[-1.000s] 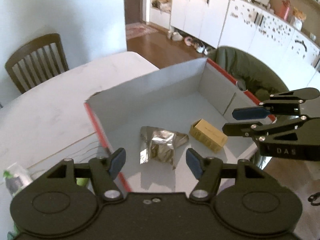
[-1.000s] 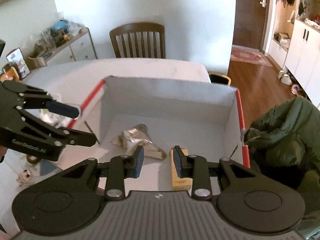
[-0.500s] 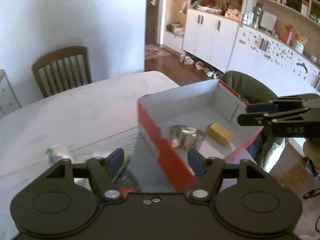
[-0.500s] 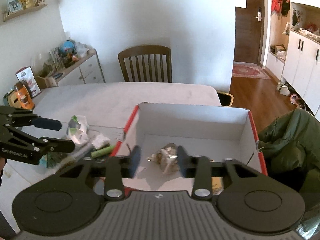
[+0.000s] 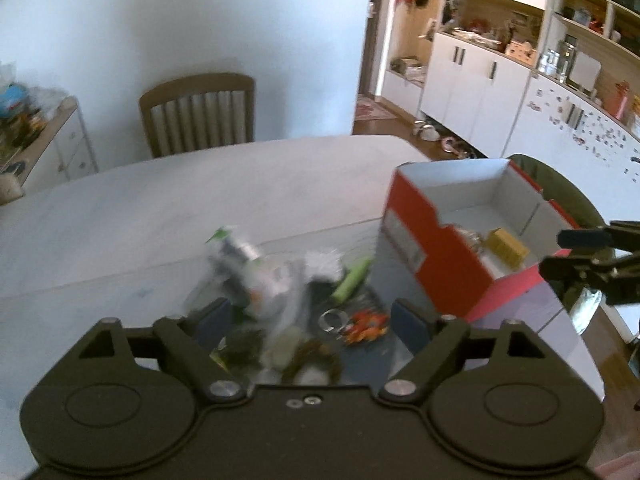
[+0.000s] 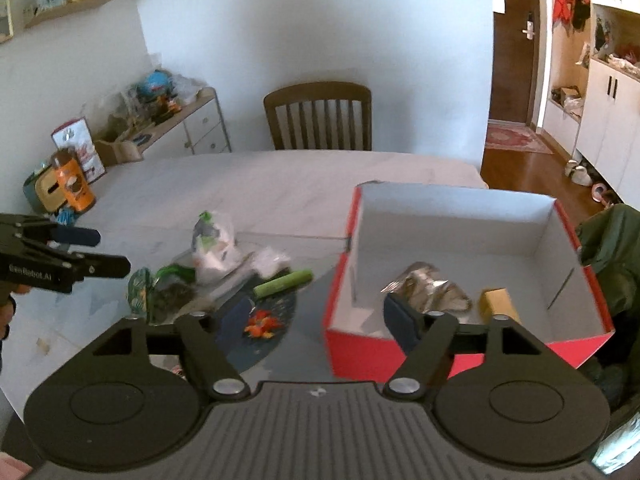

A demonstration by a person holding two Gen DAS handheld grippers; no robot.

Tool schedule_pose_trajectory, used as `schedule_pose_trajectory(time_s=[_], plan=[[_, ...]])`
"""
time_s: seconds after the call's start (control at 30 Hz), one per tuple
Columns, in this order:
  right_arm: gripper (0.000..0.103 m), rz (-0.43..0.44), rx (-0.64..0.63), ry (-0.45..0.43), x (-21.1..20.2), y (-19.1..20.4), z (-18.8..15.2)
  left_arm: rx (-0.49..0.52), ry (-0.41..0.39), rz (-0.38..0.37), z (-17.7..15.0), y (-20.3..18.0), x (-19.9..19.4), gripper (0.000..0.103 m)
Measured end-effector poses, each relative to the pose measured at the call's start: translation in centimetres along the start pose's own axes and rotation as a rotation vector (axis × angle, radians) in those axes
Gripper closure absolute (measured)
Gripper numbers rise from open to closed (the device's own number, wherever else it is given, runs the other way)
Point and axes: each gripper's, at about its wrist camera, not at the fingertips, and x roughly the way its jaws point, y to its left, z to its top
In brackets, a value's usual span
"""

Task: Organize objects
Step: 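Withdraw both grippers from the shoebox back toward the table items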

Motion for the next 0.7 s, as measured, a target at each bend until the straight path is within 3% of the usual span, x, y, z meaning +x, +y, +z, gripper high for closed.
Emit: schedule_pose_trajectory(time_s=[0.23,0.7], plan=[[0.026,0.002,-0.013,0.022,1.2,3.7,-1.3,-0.010,0.003,0.040,-2.2,3.6,-0.1,0.001],[0.026,0.058,-0.041,0.120,5.4,9.4,-3.5,-0.005,0.017,0.080,-5.3,7.7,2.9,0.001]])
